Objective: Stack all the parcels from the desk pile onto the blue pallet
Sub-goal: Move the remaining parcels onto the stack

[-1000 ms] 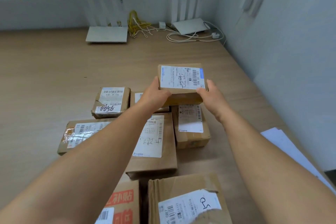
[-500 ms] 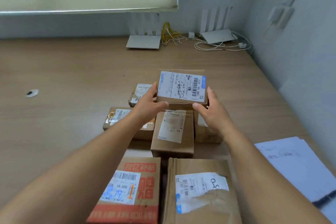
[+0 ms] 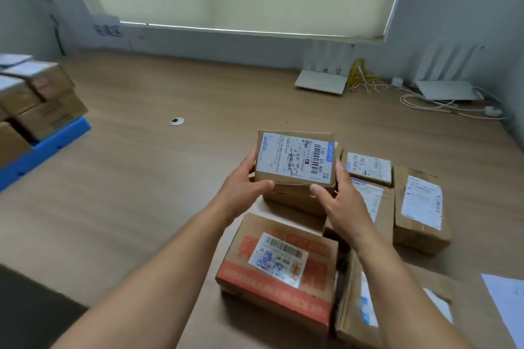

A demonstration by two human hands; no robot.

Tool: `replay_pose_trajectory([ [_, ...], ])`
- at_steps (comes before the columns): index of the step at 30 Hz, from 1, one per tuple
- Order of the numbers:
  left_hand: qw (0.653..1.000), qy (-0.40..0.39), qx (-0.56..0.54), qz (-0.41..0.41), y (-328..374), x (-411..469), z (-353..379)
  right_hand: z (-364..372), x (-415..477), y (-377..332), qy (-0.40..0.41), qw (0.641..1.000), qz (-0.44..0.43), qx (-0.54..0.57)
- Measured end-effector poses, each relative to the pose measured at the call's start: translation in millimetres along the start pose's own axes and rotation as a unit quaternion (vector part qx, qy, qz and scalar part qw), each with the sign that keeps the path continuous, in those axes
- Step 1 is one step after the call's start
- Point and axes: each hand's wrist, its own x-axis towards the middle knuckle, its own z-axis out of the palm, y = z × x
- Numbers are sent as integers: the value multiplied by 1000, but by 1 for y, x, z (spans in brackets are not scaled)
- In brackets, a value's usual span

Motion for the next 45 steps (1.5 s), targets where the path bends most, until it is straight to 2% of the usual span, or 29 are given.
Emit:
replay_pose_trajectory([
  [11,990,141,-15,0,-51,-82,-184,164,-18,-123,-71,993,-97,-3],
  [30,953,300,-8,-34,-163,-215,-448,428,-94,-276,-158,974,-154,44],
  [38,924,381,2,-29,-185,-214,-518,498,-80,-312,-171,968,-180,43],
  [45,920,387,29,-53,-210,-176,-603,573,-36,-345,-167,968,-186,33],
])
